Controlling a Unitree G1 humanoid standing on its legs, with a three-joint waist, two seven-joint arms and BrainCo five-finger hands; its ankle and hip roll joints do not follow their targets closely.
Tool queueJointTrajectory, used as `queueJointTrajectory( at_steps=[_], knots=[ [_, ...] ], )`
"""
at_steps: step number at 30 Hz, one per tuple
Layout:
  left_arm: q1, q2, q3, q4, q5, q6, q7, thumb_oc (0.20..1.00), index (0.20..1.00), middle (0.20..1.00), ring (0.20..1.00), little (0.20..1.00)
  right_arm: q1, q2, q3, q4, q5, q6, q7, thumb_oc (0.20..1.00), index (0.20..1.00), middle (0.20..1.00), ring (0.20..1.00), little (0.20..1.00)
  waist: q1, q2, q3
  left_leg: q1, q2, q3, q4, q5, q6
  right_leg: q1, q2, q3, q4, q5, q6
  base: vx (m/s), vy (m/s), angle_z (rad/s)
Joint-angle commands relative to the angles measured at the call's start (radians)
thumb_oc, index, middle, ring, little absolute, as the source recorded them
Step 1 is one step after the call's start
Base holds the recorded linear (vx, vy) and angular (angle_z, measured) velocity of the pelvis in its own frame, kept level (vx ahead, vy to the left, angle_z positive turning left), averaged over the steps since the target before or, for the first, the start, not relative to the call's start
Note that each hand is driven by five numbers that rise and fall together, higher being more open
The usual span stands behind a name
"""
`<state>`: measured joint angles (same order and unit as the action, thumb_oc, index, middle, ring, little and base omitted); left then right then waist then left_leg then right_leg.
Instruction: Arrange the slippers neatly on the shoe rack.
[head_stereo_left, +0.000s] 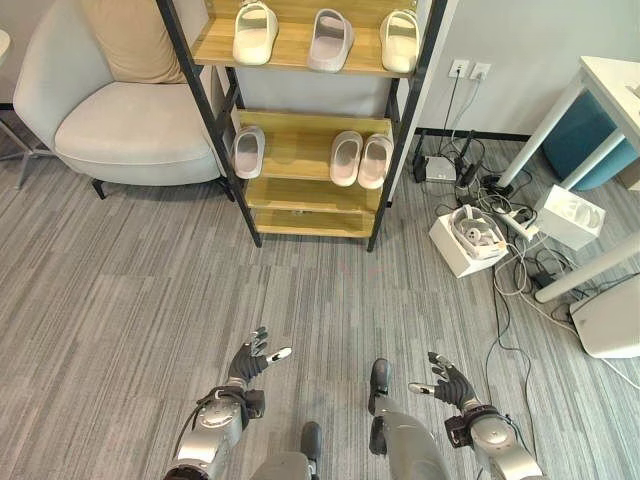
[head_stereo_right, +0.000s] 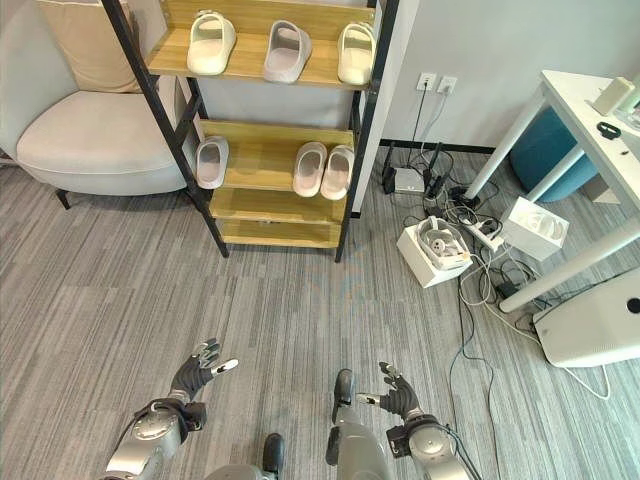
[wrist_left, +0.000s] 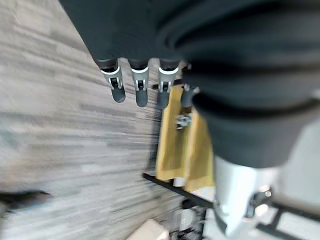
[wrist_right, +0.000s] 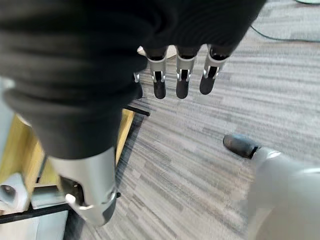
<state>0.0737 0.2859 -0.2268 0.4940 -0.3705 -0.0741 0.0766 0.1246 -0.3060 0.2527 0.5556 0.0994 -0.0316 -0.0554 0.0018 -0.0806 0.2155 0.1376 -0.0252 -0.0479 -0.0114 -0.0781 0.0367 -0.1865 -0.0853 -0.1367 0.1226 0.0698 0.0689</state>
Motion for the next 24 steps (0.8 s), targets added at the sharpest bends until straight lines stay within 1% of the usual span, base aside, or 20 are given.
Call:
queueJointTrajectory(
  at_steps=[1,2,4,6,7,8,9,10,11,12,13,14,17,19,20,22,23,24],
  knots=[
    [-0.041,0.012,0.025,-0.052,-0.018,-0.036,-0.015,1.0,1.0,1.0,1.0,1.0,-0.048,-0.072,-0.029,-0.058,0.016,-0.033,-0.008,1.0,1.0,1.0,1.0,1.0,0.005,-0.007,0.005,-0.155,0.031,0.034,0.38,-0.016,-0.073,0.123,0.02,-0.008,-0.119,0.003,0.01,0.11,-0.094,0.2],
    [-0.04,0.011,0.024,-0.05,-0.022,-0.037,-0.011,1.0,1.0,1.0,1.0,1.0,-0.05,-0.078,-0.03,-0.058,0.018,-0.033,-0.01,1.0,1.0,1.0,1.0,1.0,0.005,-0.005,0.011,-0.198,0.031,0.024,0.451,-0.002,-0.077,0.134,0.024,-0.015,-0.123,-0.007,-0.001,0.17,-0.102,0.22],
    [-0.038,0.008,0.031,-0.038,-0.038,-0.037,-0.008,1.0,1.0,1.0,1.0,1.0,-0.05,-0.083,-0.035,-0.06,0.021,-0.031,-0.011,1.0,1.0,1.0,1.0,1.0,0.013,-0.011,0.015,-0.249,0.036,0.03,0.458,0.008,-0.077,0.163,0.019,-0.023,-0.138,-0.024,-0.002,0.17,-0.013,0.08],
    [-0.029,0.006,0.038,-0.032,-0.05,-0.037,-0.006,1.0,1.0,1.0,1.0,1.0,-0.046,-0.086,-0.04,-0.062,0.025,-0.031,-0.01,1.0,1.0,1.0,1.0,1.0,0.023,-0.02,0.012,-0.266,0.061,0.065,0.367,-0.011,-0.074,0.184,0.003,-0.033,-0.146,-0.042,0.006,0.21,0.06,-0.12],
    [-0.027,0.003,0.039,-0.026,-0.05,-0.037,-0.006,1.0,1.0,1.0,1.0,1.0,-0.048,-0.09,-0.042,-0.055,0.021,-0.031,-0.012,1.0,1.0,1.0,1.0,1.0,0.029,-0.02,0.009,-0.271,0.082,0.077,0.291,0.002,-0.077,0.199,-0.004,-0.039,-0.152,-0.053,0.013,0.22,0.133,-0.1],
    [-0.025,0.001,0.038,-0.023,-0.051,-0.035,-0.003,1.0,1.0,1.0,1.0,1.0,-0.049,-0.09,-0.045,-0.051,0.021,-0.03,-0.015,1.0,1.0,1.0,1.0,1.0,0.033,-0.014,0.005,-0.284,0.107,0.085,0.227,0.037,-0.084,0.209,-0.004,-0.042,-0.154,-0.064,0.015,0.22,0.151,-0.04],
    [-0.024,0.001,0.036,-0.021,-0.052,-0.035,0.0,1.0,1.0,1.0,1.0,1.0,-0.05,-0.092,-0.046,-0.048,0.022,-0.031,-0.02,1.0,1.0,1.0,1.0,1.0,0.039,-0.006,0.006,-0.281,0.131,0.089,0.148,0.086,-0.09,0.221,-0.002,-0.043,-0.152,-0.076,0.014,0.3,0.259,-0.02],
    [-0.027,-0.002,0.031,-0.017,-0.046,-0.03,0.003,1.0,1.0,1.0,1.0,1.0,-0.054,-0.092,-0.05,-0.042,0.023,-0.029,-0.033,1.0,1.0,1.0,1.0,1.0,0.045,0.014,0.009,-0.314,0.18,0.108,0.038,0.177,-0.112,0.254,-0.001,-0.053,-0.154,-0.105,0.017,0.23,0.198,0.03],
    [-0.027,-0.002,0.031,-0.017,-0.046,-0.03,0.003,1.0,1.0,1.0,1.0,1.0,-0.054,-0.092,-0.05,-0.042,0.023,-0.029,-0.033,1.0,1.0,1.0,1.0,1.0,0.045,0.014,0.011,-0.307,0.179,0.109,0.03,0.182,-0.113,0.257,-0.002,-0.052,-0.154,-0.106,0.017,0.23,0.222,0.1],
    [-0.029,-0.002,0.029,-0.014,-0.044,-0.029,0.005,1.0,1.0,1.0,1.0,1.0,-0.054,-0.089,-0.051,-0.037,0.02,-0.028,-0.037,1.0,1.0,1.0,1.0,1.0,0.045,0.018,0.011,-0.313,0.194,0.131,0.004,0.2,-0.12,0.269,-0.007,-0.058,-0.154,-0.112,0.021,0.14,0.159,0.12],
    [-0.03,-0.003,0.031,-0.011,-0.044,-0.029,0.004,1.0,1.0,1.0,1.0,1.0,-0.052,-0.083,-0.049,-0.036,0.012,-0.027,-0.033,1.0,1.0,1.0,1.0,1.0,0.044,0.023,0.005,-0.277,0.202,0.155,-0.05,0.208,-0.125,0.273,-0.008,-0.061,-0.15,-0.114,0.027,0.23,0.254,0.11],
    [-0.025,-0.007,0.028,-0.005,-0.041,-0.03,0.004,1.0,1.0,1.0,1.0,1.0,-0.041,-0.075,-0.05,-0.036,0.005,-0.026,-0.029,1.0,1.0,1.0,1.0,1.0,0.042,0.027,-0.006,-0.261,0.203,0.163,-0.057,0.219,-0.127,0.286,-0.013,-0.067,-0.151,-0.115,0.039,0.25,0.277,-0.2],
    [-0.018,0.0,0.031,-0.019,-0.035,-0.032,0.001,1.0,1.0,1.0,1.0,1.0,-0.031,-0.066,-0.049,-0.046,-0.012,-0.021,-0.019,1.0,1.0,1.0,1.0,1.0,0.041,0.016,-0.029,-0.233,0.178,0.179,-0.06,0.199,-0.117,0.289,-0.048,-0.051,-0.154,-0.1,0.06,0.21,0.261,-0.12],
    [-0.018,0.013,0.035,-0.029,-0.033,-0.034,0.001,1.0,1.0,1.0,1.0,1.0,-0.039,-0.052,-0.047,-0.04,-0.013,-0.019,-0.019,1.0,1.0,1.0,1.0,1.0,0.045,0.0,-0.033,-0.227,0.157,0.189,-0.035,0.173,-0.103,0.283,-0.078,-0.035,-0.148,-0.092,0.08,0.17,0.279,0.0],
    [-0.023,0.02,0.034,-0.031,-0.032,-0.034,-0.001,1.0,1.0,1.0,1.0,1.0,-0.046,-0.042,-0.044,-0.032,-0.008,-0.021,-0.017,1.0,1.0,1.0,1.0,1.0,0.05,-0.01,-0.031,-0.234,0.144,0.192,-0.012,0.151,-0.091,0.277,-0.097,-0.03,-0.138,-0.086,0.089,0.12,0.247,0.06],
    [-0.03,0.029,0.039,-0.03,-0.03,-0.03,0.002,1.0,1.0,1.0,1.0,1.0,-0.056,-0.029,-0.038,-0.027,-0.008,-0.019,-0.017,1.0,1.0,1.0,1.0,1.0,0.056,-0.021,-0.029,-0.238,0.126,0.194,0.015,0.125,-0.073,0.257,-0.12,-0.019,-0.101,-0.077,0.098,0.11,0.239,0.09],
    [-0.047,0.041,0.042,-0.027,-0.021,-0.027,0.006,1.0,1.0,1.0,1.0,1.0,-0.066,-0.019,-0.034,-0.032,-0.01,-0.016,-0.016,1.0,1.0,1.0,1.0,1.0,0.057,-0.028,-0.02,-0.242,0.1,0.19,0.037,0.101,-0.051,0.228,-0.137,-0.006,-0.026,-0.043,0.104,0.09,0.198,0.1],
    [-0.048,0.041,0.042,-0.027,-0.021,-0.027,0.006,1.0,1.0,1.0,1.0,1.0,-0.067,-0.018,-0.034,-0.031,-0.01,-0.016,-0.016,1.0,1.0,1.0,1.0,1.0,0.058,-0.029,-0.021,-0.244,0.099,0.191,0.04,0.1,-0.05,0.224,-0.138,-0.005,-0.022,-0.044,0.105,0.05,0.13,0.15]
  ],
)
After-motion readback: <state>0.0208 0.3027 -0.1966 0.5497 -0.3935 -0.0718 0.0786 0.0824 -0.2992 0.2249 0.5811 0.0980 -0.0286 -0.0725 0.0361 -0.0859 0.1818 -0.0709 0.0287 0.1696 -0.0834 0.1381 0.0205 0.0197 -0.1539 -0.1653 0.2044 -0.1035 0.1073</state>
